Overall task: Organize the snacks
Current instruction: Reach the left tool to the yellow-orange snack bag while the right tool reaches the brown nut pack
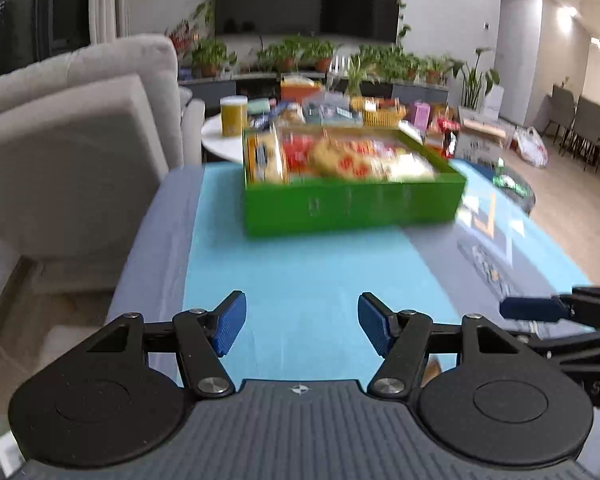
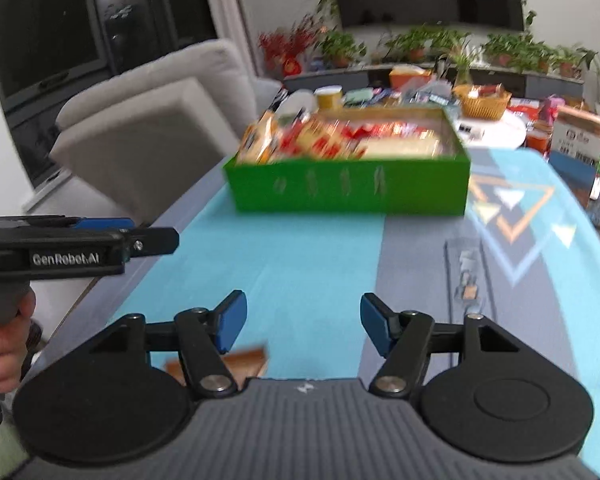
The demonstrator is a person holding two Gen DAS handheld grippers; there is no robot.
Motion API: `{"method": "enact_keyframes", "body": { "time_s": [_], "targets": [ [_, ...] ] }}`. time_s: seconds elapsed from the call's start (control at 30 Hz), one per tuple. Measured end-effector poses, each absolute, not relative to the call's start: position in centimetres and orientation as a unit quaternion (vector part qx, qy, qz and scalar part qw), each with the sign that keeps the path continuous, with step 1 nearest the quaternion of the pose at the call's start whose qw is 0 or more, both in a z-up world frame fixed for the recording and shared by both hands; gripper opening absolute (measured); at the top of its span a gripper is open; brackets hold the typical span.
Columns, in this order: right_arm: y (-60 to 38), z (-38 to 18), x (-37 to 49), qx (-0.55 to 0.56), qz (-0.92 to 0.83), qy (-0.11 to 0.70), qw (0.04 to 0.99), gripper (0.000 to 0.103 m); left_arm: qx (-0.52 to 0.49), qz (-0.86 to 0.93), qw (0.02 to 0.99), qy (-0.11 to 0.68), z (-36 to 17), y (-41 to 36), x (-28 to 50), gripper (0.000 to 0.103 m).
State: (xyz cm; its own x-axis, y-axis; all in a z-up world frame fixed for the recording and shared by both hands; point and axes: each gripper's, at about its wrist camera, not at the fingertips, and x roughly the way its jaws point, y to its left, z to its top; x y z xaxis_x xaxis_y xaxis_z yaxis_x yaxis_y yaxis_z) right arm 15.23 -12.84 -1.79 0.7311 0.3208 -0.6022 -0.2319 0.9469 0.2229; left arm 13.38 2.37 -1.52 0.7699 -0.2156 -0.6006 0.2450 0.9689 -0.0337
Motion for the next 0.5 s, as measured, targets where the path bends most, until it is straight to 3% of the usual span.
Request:
{"method": "enact_keyframes", "body": {
  "time_s": [0.5],
  "targets": [
    [-12.4, -2.4, 11.6, 0.069, 0.132, 0.333, 0.931, 0.060, 0.032, -0.136, 0.913, 0.382, -4.4, 1.6, 7.2, 0.060]
  ]
}}
